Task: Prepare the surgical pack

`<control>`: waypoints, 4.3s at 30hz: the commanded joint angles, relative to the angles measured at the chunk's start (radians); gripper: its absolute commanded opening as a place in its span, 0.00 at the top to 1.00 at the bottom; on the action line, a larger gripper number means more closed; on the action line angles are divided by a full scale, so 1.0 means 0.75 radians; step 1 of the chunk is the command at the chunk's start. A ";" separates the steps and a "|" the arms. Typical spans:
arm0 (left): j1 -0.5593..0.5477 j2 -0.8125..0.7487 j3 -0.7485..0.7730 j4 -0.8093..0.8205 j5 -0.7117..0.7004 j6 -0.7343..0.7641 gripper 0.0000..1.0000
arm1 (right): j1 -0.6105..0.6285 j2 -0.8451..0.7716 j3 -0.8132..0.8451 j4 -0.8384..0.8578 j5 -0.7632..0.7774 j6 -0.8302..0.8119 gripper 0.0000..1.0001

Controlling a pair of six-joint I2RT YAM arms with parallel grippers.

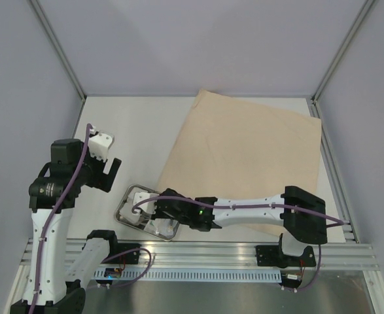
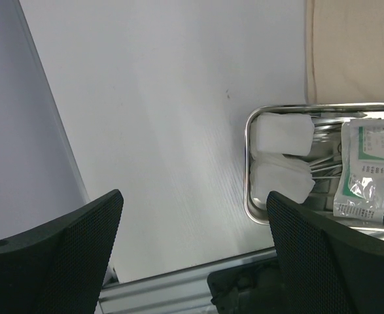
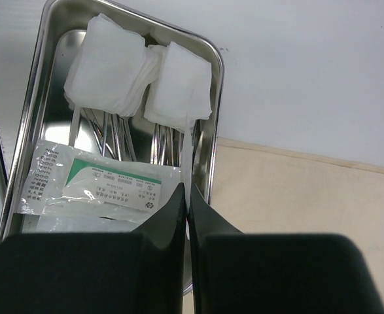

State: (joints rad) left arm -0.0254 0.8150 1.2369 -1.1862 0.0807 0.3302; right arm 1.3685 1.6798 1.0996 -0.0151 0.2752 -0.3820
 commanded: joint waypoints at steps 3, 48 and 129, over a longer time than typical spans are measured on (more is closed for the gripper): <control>0.003 -0.019 -0.005 0.013 0.031 -0.023 0.00 | 0.039 0.035 -0.047 0.067 0.083 -0.092 0.99; 0.007 -0.031 -0.158 0.048 -0.046 -0.043 0.00 | -0.401 0.171 0.470 -0.517 -0.455 0.518 0.61; 0.024 -0.076 -0.248 0.078 -0.114 -0.021 0.00 | -1.074 0.127 0.217 -0.555 -0.369 0.818 1.00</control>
State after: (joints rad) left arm -0.0158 0.7601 1.0328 -1.1412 -0.0090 0.3183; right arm 0.6044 1.8591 1.2755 -0.4992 -0.0002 0.2058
